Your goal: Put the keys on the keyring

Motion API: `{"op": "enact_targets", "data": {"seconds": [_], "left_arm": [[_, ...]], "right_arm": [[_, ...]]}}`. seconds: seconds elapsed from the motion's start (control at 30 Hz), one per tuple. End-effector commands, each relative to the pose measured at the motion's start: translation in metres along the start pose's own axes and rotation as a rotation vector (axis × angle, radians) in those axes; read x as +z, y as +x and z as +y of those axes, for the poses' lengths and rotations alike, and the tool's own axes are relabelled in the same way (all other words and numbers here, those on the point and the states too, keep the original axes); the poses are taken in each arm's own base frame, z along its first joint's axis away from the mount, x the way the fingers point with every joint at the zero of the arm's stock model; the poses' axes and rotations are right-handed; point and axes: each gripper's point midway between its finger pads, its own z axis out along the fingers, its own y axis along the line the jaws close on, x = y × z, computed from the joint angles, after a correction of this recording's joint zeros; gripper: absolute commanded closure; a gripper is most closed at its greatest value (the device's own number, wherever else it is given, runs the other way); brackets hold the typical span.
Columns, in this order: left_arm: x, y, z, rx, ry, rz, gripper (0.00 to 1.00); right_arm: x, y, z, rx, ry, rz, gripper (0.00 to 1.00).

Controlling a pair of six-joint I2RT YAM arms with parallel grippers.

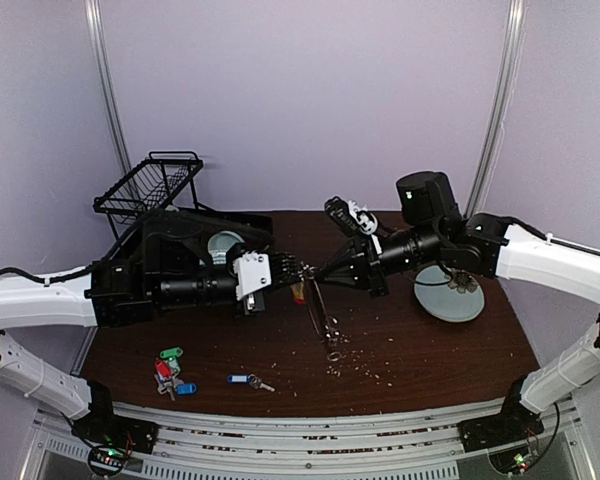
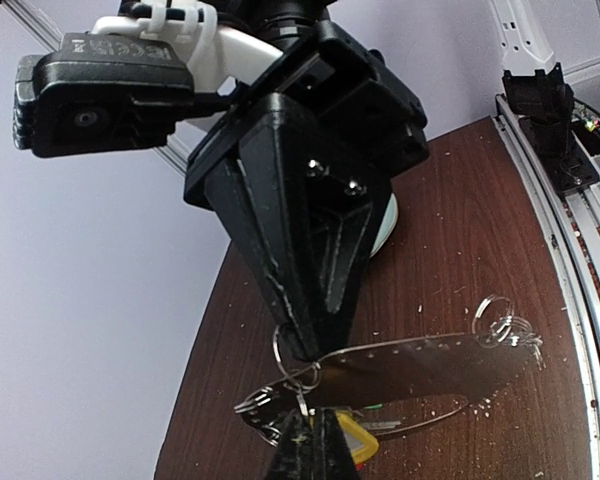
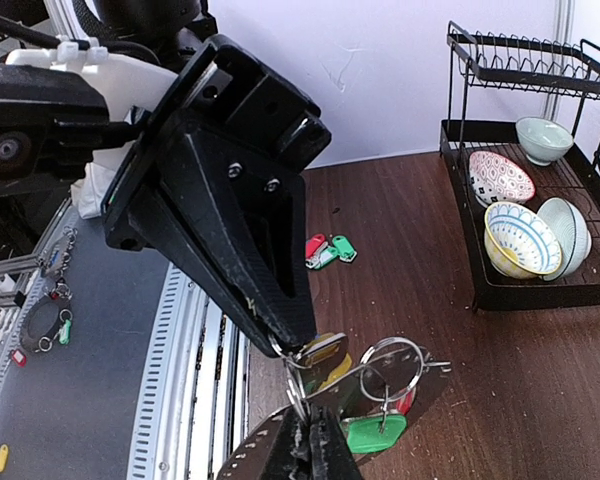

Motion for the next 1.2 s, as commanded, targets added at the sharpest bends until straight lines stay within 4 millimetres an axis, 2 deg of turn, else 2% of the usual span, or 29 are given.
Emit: {"op": "enact_targets", "data": {"seconds": [0.0, 0.2, 0.33, 0.47, 0.63, 0.83, 1.03, 1.17], "left_arm": [[0.002, -0.004, -0.004, 0.006, 0.007, -0.034, 1.00], [0.000, -0.006, 0.000, -0.003, -0.023, -0.056, 1.00], [0.001, -0.003, 0.001, -0.003, -0.032, -0.046, 1.00], [0.002, 0.002, 0.001, -0.002, -0.046, -0.031, 1.00], [0.006, 0.006, 0.000, -0.004, -0.038, -0.009, 0.99], [-0.006, -0.002, 0.012, -0.010, -0.080, -0.027, 0.73], [-0.017, -0.008, 0.001, 0.004, 0.007, -0.047, 0.60], [-0.032, -0.011, 0.009, -0.011, 0.056, -0.079, 0.49]], "right_arm": [[-0.009, -0.032, -0.007, -0.025, 0.047, -0.140, 1.00], [-0.007, -0.050, -0.010, 0.068, 0.018, -0.321, 1.00], [-0.005, -0.055, -0.014, 0.132, 0.005, -0.395, 1.00], [-0.004, -0.062, -0.007, 0.130, -0.037, -0.443, 1.00], [0.007, -0.061, 0.006, 0.120, -0.098, -0.426, 1.00], [0.003, -0.055, 0.004, 0.093, -0.060, -0.430, 1.00], [-0.001, -0.054, -0.001, 0.081, -0.036, -0.425, 1.00], [-0.003, -0.053, -0.001, 0.066, -0.023, -0.419, 1.00]]}}
